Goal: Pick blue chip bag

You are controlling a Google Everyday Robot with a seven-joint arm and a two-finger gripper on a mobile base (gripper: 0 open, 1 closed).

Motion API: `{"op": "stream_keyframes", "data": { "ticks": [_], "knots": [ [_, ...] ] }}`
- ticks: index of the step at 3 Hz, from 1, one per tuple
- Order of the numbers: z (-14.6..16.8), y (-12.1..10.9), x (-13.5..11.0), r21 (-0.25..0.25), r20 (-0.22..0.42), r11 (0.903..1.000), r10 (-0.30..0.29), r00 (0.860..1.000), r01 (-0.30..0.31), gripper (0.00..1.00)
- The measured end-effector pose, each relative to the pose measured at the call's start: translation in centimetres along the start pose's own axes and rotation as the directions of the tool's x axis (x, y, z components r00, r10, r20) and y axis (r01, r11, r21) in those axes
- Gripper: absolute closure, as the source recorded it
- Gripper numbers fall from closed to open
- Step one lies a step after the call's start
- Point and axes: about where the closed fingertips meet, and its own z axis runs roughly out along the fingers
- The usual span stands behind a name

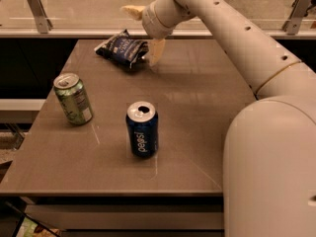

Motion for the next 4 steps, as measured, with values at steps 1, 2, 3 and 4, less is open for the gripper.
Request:
{"op": "stream_keyframes", "data": {
  "ticks": [1, 2, 3, 4],
  "knots": [
    [0.6, -1.9, -0.9, -0.017, 0.009, 0.9990, -0.042, 0.999, 0.042, 0.00],
    [1.9, -2.4, -1.2, -0.030, 0.031, 0.9980, -0.055, 0.998, 0.056, 0.15],
    [3.1, -1.8, -0.7, -0.039, 0.049, 0.9981, -0.045, 0.998, 0.047, 0.35],
    [3.4, -1.7, -0.8, -0.043, 0.054, 0.9980, -0.045, 0.998, 0.047, 0.58]
  ]
}}
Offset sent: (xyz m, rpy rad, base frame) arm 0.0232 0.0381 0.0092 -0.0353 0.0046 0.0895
